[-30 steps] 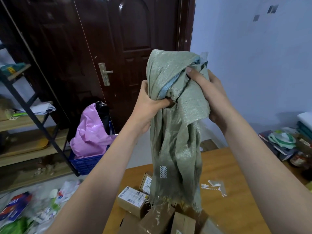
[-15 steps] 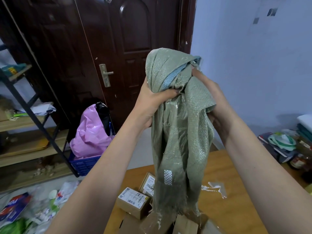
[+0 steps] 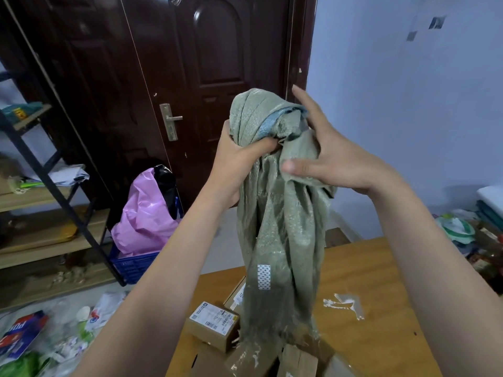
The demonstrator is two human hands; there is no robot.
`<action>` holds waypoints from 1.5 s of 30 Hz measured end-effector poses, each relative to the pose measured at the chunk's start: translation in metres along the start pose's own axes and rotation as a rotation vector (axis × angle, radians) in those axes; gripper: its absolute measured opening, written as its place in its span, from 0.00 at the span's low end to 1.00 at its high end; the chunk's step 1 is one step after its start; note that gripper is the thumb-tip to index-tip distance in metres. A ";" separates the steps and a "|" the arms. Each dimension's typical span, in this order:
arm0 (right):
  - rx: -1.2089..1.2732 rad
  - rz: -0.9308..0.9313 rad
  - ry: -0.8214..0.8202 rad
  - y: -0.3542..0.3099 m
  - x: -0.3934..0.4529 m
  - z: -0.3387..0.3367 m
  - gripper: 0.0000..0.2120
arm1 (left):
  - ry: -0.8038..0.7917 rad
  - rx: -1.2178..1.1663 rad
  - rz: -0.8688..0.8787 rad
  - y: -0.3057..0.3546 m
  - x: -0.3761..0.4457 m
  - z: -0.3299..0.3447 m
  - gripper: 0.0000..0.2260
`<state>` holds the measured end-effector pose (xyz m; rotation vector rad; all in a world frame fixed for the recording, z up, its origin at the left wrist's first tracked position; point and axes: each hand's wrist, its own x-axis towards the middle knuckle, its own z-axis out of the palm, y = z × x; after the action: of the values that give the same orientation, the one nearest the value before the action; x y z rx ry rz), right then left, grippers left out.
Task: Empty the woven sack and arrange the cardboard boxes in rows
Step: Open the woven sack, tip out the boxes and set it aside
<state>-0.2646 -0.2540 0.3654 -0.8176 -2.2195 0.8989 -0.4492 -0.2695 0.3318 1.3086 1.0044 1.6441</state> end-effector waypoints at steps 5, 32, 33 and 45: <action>-0.016 0.075 -0.014 0.009 0.002 0.005 0.58 | -0.010 -0.020 -0.083 -0.007 -0.001 -0.002 0.34; 0.533 0.252 0.538 0.010 0.007 -0.005 0.18 | -0.257 0.194 -0.099 -0.028 -0.015 -0.006 0.34; 0.575 0.264 0.532 0.011 0.006 -0.006 0.16 | -0.224 0.173 -0.091 -0.026 -0.014 -0.005 0.34; 0.961 0.197 0.272 0.016 0.005 0.010 0.14 | -0.165 0.007 -0.069 -0.020 -0.011 0.004 0.48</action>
<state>-0.2694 -0.2450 0.3489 -0.6189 -1.2347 1.6309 -0.4411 -0.2714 0.3104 1.3749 0.9466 1.4564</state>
